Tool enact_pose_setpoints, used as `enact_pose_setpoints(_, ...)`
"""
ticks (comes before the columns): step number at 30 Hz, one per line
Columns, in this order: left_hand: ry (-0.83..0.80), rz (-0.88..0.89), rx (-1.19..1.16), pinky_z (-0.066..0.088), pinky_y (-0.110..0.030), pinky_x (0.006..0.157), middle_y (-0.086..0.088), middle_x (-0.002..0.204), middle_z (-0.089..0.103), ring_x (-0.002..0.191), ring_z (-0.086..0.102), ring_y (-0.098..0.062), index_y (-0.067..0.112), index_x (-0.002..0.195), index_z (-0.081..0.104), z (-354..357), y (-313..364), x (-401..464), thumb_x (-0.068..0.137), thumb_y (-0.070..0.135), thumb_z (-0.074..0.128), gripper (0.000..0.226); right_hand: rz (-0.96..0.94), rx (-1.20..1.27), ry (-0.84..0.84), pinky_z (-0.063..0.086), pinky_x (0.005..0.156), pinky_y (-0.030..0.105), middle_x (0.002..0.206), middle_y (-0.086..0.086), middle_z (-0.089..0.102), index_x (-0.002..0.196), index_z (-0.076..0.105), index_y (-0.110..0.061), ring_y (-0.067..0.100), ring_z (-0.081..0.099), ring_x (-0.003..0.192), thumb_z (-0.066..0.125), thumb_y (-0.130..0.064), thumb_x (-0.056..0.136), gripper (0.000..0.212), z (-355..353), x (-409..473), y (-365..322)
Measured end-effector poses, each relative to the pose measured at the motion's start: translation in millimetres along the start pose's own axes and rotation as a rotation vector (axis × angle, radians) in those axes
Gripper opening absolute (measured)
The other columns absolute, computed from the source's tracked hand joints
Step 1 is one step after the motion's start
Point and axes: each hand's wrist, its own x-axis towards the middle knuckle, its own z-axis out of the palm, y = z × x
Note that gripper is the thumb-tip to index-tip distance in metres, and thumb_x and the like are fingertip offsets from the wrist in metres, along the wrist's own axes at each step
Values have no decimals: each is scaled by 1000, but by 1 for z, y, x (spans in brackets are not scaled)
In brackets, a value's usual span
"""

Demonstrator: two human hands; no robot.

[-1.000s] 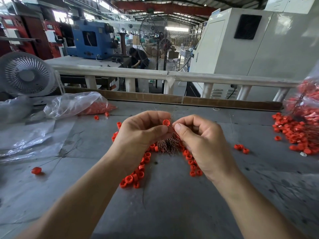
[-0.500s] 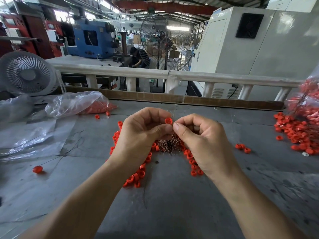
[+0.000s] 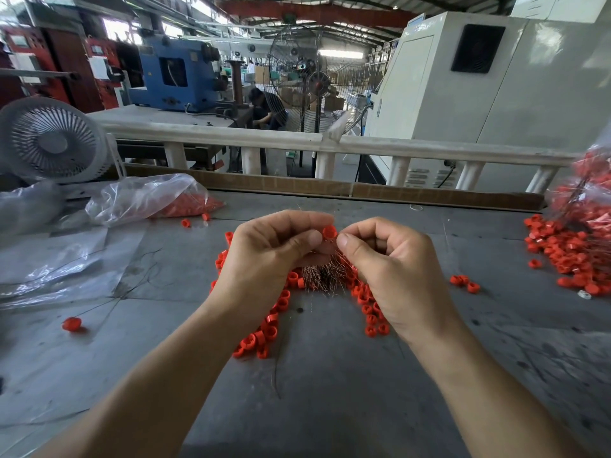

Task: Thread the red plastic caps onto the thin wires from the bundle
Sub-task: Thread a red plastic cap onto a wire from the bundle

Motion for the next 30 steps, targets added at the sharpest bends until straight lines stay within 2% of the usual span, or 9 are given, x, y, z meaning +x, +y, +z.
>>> enact_pose_setpoints(3,-1,-6,-27,61,-27,75,-10,86,77,81,76,-19,12,100,77,0,0,1,89,-2,66,22,7,4,-6,41,52,16,58,-7,64,83,75,-22,1,50,51,73,-21,92,10,-1,0,1)
enact_pose_setpoints(10,-35,-67,-36,61,-27,75,-14,88,77,83,76,-21,13,105,77,-4,0,2,79,11,69,27,44,49,-35,35,46,9,49,-17,53,86,75,-22,1,46,44,69,-24,90,8,-1,2,3)
enact_pose_setpoints(14,-58,-76,-31,61,-27,73,-13,87,76,81,74,-19,13,104,78,-6,0,1,79,13,70,27,103,91,-67,29,44,13,49,-14,46,86,74,-22,1,36,43,67,-25,90,9,-1,2,3)
enact_pose_setpoints(16,-66,-80,-29,61,-28,73,-11,86,75,79,72,-17,9,106,76,-7,0,2,79,12,69,28,139,126,-84,28,43,16,52,-9,44,87,74,-21,5,33,43,65,-17,95,13,-1,2,2)
enact_pose_setpoints(21,-64,-81,-54,61,-29,72,-9,91,76,78,71,-16,5,107,73,-5,1,2,80,13,68,29,206,214,-125,32,41,13,65,5,56,87,75,-22,5,43,44,55,-6,100,29,-1,1,-2)
enact_pose_setpoints(27,-51,-110,-116,63,-38,75,-20,94,74,80,73,-23,5,106,74,-7,0,2,82,12,68,26,242,184,-163,40,42,25,75,6,73,101,73,-24,18,60,54,56,-19,89,22,0,2,3)
enact_pose_setpoints(30,-76,-146,-126,61,-32,67,-19,102,76,77,73,-22,9,105,75,-7,2,1,84,13,69,23,251,167,-172,46,46,28,78,8,75,105,71,-22,22,65,58,56,-20,87,23,1,2,6)
